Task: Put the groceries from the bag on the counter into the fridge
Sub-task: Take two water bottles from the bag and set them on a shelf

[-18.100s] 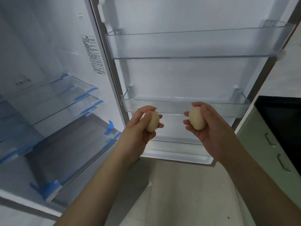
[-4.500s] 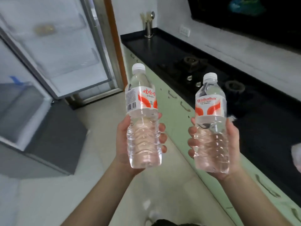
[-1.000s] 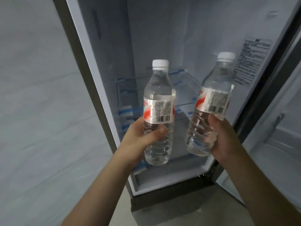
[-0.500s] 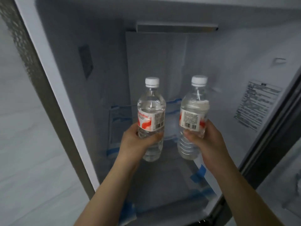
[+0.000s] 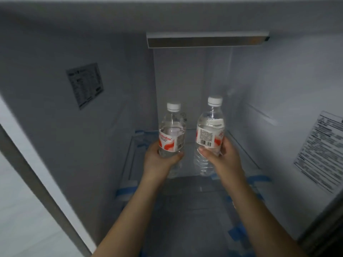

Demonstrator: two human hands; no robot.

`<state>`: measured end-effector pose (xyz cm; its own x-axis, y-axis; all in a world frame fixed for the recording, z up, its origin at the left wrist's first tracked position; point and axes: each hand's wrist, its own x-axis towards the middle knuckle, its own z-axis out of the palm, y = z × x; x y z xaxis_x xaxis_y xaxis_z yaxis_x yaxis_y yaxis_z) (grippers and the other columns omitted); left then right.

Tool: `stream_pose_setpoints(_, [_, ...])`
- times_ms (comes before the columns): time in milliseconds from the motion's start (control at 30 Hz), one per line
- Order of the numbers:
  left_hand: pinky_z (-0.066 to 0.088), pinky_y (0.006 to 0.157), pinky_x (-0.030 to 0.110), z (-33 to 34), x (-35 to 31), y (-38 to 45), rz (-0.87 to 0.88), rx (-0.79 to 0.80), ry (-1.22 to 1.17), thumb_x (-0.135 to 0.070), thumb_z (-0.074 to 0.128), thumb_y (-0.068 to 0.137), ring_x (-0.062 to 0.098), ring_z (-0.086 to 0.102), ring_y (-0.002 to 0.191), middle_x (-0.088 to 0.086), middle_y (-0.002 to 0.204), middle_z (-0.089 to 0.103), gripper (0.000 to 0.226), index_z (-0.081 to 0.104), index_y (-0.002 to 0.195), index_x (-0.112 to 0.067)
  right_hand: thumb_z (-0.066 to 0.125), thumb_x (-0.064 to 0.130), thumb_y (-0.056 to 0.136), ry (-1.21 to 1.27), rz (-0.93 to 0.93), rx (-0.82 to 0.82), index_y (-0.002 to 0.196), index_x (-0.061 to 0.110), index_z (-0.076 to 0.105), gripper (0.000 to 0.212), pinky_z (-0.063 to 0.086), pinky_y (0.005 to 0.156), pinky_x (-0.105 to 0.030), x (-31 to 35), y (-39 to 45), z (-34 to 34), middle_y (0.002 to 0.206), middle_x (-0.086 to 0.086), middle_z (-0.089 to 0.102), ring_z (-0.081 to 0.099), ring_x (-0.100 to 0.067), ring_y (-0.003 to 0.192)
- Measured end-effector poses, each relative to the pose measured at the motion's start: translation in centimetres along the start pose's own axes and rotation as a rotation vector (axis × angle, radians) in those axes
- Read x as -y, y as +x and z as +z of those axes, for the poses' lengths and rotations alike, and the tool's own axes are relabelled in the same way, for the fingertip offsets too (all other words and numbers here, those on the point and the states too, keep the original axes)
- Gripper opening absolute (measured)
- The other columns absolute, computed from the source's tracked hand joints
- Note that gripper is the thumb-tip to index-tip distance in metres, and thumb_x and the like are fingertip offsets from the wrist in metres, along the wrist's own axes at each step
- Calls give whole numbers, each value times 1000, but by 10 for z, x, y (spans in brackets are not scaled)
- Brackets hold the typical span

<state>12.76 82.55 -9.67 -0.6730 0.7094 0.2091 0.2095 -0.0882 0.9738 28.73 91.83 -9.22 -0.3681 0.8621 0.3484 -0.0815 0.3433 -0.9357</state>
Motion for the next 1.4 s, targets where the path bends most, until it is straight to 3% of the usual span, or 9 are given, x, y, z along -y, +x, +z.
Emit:
stream_pose_setpoints(133, [57,87,37,3,8,11,6,11,-37,-17,86,70,9,71,92,-4,103,75,46,66,111,-23,82,25,72,-2,24,-13,121,27,59,54,55,89,-40,-18,17,10,111,8,71,67,-8,101])
stream_pose_setpoints(433, [46,87,18,17,18,49,-10,105,-77,-27,77,83,-3,56,110,-15,127,58,65,42,138,-32,79,30,77,-5,52,56,131,30,50,61,51,95,-42,-40,63,21,122,11,65,62,-8,110])
stream_pose_setpoints(567, [46,86,17,25,19,74,7,129,-40,-26,75,85,0,55,108,-14,124,55,58,38,127,-40,75,28,81,-28,76,155,129,31,49,54,45,83,-21,-36,83,20,117,16,61,55,6,101])
stream_pose_setpoints(700, [44,80,12,28,21,95,63,157,20,-23,75,85,-6,55,103,-25,112,55,49,42,115,-44,73,22,84,-69,62,146,134,27,44,58,38,79,-13,-35,103,25,116,17,57,50,13,96])
stream_pose_setpoints(767, [45,80,11,30,22,101,80,163,42,-22,74,86,-11,54,99,-26,109,56,43,46,108,-46,72,24,85,-100,69,153,138,25,42,62,39,88,-21,-36,110,27,123,12,55,52,1,105])
stream_pose_setpoints(833, [47,80,12,31,26,108,96,146,66,-22,73,87,-4,60,100,-19,109,61,37,51,107,-45,72,27,84,-126,91,154,140,24,40,65,38,93,-30,-38,117,26,129,7,55,49,-8,112])
stream_pose_setpoints(933, [48,76,12,31,31,115,115,126,86,-22,74,86,-4,64,97,-13,107,67,31,58,105,-41,73,29,83,-141,116,139,138,18,43,64,39,91,-30,-42,121,25,133,1,57,53,-15,117])
stream_pose_setpoints(1267, [40,65,2,35,26,110,41,104,130,-19,70,90,-9,51,84,-21,96,54,32,46,94,-40,71,29,85,-163,130,154,136,20,45,58,40,94,-30,-34,110,22,132,0,58,54,-16,117])
stream_pose_setpoints(1400, [43,84,22,33,24,107,39,63,190,-23,75,85,10,57,101,-9,108,57,36,48,108,-28,71,27,86,-195,122,137,138,19,44,59,40,91,-28,-27,99,18,132,-2,58,53,-14,114])
